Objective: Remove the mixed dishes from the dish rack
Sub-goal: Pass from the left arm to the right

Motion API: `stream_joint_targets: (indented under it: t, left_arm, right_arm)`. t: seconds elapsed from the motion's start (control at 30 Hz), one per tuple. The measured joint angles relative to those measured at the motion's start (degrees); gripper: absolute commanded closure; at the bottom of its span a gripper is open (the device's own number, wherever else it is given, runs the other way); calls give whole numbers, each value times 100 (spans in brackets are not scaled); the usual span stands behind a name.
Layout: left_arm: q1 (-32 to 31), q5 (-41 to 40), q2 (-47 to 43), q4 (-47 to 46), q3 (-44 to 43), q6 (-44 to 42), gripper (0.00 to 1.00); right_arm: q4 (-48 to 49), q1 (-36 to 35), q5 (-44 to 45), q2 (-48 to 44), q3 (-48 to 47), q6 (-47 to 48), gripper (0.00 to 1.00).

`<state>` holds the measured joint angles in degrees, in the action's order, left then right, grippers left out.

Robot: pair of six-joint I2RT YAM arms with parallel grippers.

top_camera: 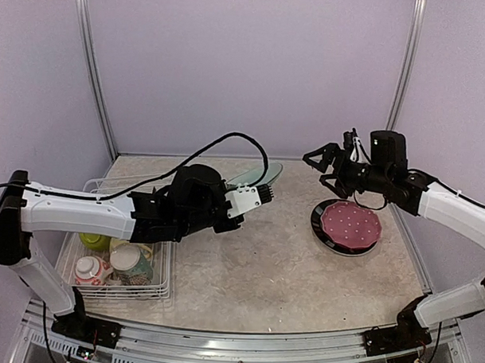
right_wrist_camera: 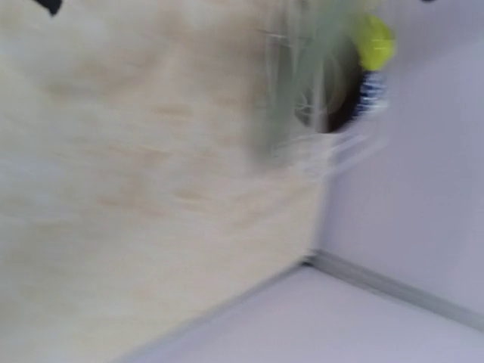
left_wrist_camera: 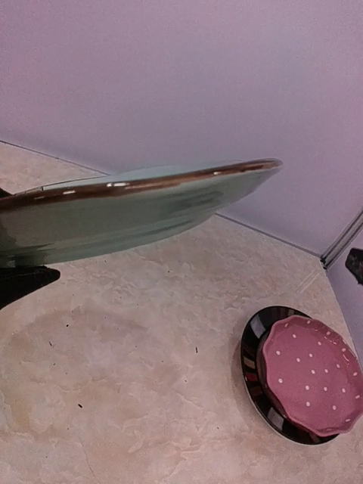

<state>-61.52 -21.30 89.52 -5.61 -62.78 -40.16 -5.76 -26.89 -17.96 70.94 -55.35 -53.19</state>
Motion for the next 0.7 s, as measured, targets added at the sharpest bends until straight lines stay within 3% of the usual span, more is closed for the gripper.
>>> stream_joint_targets:
  t: [0.33,0.53,0.7]
  left_arm:
    - [-223,-514,715,-1008,144,-1281,100]
    - [-326,-772,920,-1499,197,-1832,100]
    - [-380,-955,1051,-1759,236,-2079,98]
  right_arm:
    - [225,-824,146,1432,-979,-400,9]
    - [170,-1010,219,1908,-1032,-538,44]
    - [339,-1056,216,1928,-1012,-699,85]
